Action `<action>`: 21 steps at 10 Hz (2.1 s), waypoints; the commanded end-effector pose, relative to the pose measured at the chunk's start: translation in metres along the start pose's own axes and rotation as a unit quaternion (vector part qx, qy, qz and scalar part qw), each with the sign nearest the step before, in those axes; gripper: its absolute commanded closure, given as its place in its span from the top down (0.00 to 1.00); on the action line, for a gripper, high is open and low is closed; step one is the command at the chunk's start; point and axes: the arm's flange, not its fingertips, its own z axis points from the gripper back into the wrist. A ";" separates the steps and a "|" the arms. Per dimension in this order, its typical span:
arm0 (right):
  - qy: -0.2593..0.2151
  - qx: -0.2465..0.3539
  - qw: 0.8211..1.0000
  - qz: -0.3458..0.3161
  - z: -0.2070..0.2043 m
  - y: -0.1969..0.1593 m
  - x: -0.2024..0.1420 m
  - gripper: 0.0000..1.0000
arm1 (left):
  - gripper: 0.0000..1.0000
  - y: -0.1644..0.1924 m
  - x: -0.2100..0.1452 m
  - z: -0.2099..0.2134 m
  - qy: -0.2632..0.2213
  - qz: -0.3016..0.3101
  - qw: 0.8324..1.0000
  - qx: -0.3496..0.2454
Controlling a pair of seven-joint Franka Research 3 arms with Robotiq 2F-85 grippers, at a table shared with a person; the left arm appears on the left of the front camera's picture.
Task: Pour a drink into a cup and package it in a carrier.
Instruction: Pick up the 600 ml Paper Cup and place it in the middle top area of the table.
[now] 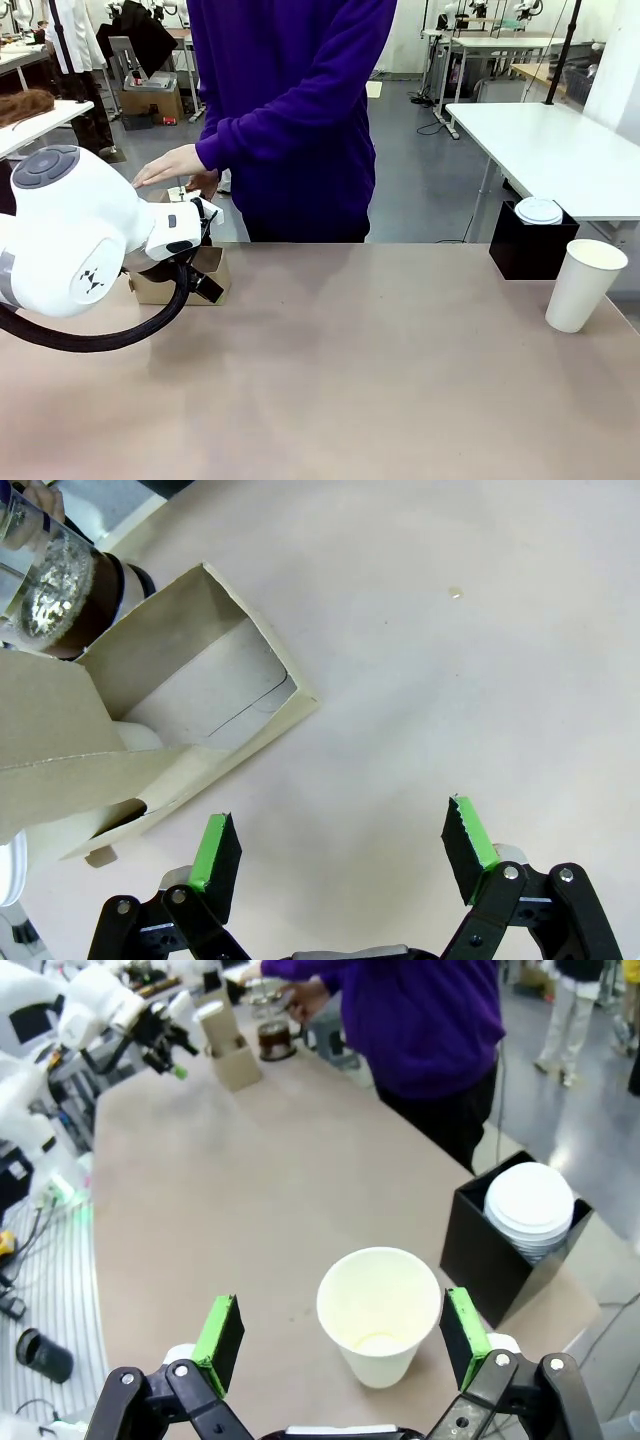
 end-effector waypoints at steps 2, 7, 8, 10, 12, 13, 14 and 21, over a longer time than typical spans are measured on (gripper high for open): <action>-0.113 -0.023 0.992 0.042 -0.009 -0.024 -0.077 1.00 | 1.00 0.000 0.000 0.000 0.000 0.001 1.000 0.000; -0.193 -0.007 0.979 0.062 -0.033 -0.044 -0.158 1.00 | 1.00 0.000 0.000 0.000 0.000 0.001 1.000 0.000; -0.194 -0.006 0.979 0.061 -0.044 -0.047 -0.169 1.00 | 1.00 0.000 0.000 0.000 0.000 0.001 1.000 0.000; -0.204 -0.004 0.977 0.053 -0.062 -0.052 -0.183 1.00 | 1.00 0.000 0.000 0.000 0.000 0.001 1.000 0.000; -0.204 0.007 0.978 0.040 -0.079 -0.055 -0.189 1.00 | 1.00 0.000 0.000 0.000 0.000 0.001 1.000 0.000; -0.202 0.008 0.979 0.038 -0.086 -0.055 -0.191 1.00 | 1.00 0.000 0.000 0.000 0.000 0.001 1.000 0.000; -0.207 0.011 0.978 0.030 -0.093 -0.057 -0.192 1.00 | 1.00 0.000 0.000 0.000 0.000 0.001 1.000 0.000; -0.212 0.005 0.977 0.007 -0.125 -0.063 -0.193 1.00 | 1.00 0.000 0.000 0.000 0.000 0.001 1.000 0.000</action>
